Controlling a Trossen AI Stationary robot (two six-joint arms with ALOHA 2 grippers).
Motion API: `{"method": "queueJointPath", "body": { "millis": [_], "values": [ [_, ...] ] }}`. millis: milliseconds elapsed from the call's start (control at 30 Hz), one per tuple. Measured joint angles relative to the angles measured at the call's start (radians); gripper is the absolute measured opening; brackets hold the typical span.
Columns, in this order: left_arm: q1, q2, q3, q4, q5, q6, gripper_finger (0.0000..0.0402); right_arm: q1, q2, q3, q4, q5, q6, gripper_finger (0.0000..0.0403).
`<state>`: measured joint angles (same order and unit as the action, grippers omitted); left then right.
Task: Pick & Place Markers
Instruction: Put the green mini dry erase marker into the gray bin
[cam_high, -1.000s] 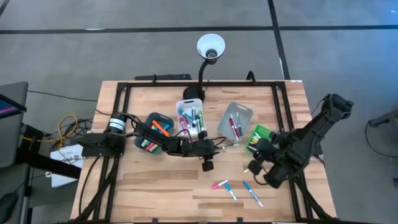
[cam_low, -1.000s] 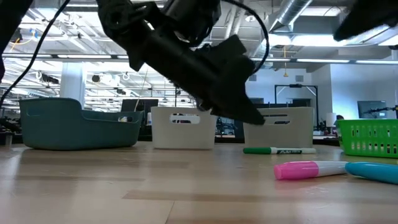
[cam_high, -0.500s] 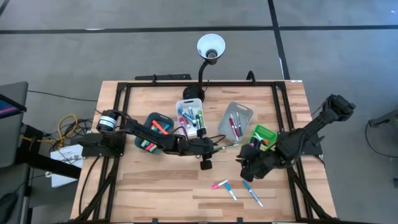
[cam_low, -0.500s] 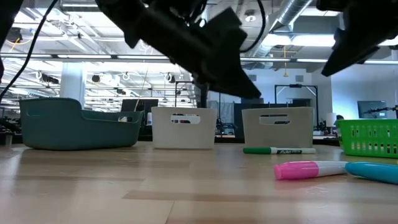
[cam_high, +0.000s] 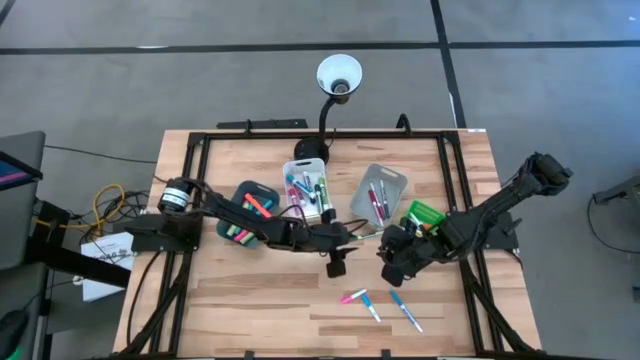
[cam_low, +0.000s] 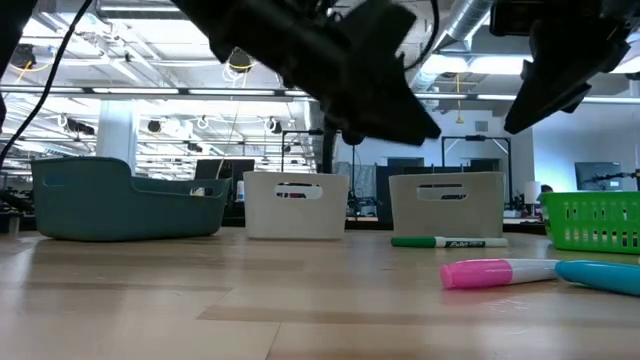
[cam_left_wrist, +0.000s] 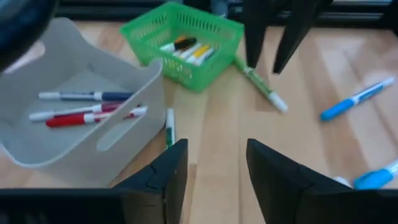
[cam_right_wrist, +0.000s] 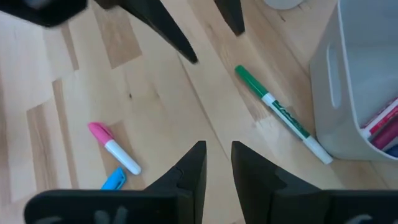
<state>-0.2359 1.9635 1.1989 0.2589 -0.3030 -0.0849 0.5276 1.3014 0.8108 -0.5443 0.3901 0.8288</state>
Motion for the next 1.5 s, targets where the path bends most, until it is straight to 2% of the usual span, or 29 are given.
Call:
{"method": "queueJointPath", "body": {
  "millis": [300, 567, 767, 933, 1167, 1500],
  "values": [
    [0.028, 0.126, 0.000, 0.011, -0.001, -0.010, 0.0158, -0.007, 0.000, 0.000, -0.009, 0.000, 0.000, 0.0065],
    [0.061, 0.163, -0.001, 0.008, -0.011, -0.006, 0.0166, -0.007, 0.000, 0.000, -0.008, 0.000, 0.000, 0.0065],
    [0.059, 0.194, -0.001, 0.009, 0.012, -0.013, 0.0158, -0.006, 0.000, 0.000, 0.004, 0.000, 0.001, 0.0066],
    [0.058, 0.207, 0.001, 0.018, 0.015, -0.021, 0.0132, -0.006, 0.000, 0.000, 0.006, 0.000, 0.001, 0.0066],
    [0.057, 0.199, 0.001, 0.010, 0.026, -0.030, 0.0028, -0.006, 0.000, 0.000, 0.007, 0.000, 0.001, 0.0066],
    [-0.004, 0.169, -0.002, -0.002, 0.016, -0.055, 0.0032, -0.006, 0.000, 0.000, 0.007, 0.009, 0.002, 0.0066]
  ]
}}
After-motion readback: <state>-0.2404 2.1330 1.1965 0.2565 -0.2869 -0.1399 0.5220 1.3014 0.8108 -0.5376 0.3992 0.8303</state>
